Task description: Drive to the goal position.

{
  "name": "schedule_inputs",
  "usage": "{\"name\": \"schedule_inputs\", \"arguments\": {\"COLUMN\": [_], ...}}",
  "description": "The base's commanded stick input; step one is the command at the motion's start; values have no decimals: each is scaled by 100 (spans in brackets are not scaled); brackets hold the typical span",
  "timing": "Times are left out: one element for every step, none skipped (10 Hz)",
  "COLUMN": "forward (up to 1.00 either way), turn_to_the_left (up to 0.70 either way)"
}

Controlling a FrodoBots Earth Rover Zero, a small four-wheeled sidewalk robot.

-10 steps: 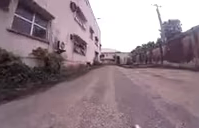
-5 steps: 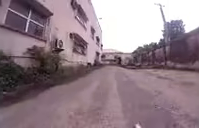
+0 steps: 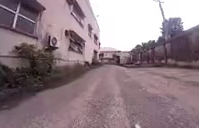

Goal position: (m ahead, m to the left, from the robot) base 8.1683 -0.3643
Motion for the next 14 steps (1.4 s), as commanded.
{"name": "schedule_inputs", "arguments": {"forward": [100, 100, 100, 100, 100, 100, 100, 100, 100, 100, 100, 100, 100, 100], "turn_to_the_left": [0, 0, 0, 0, 0, 0, 0, 0, 0, 0, -4, -21, -27, -27]}}
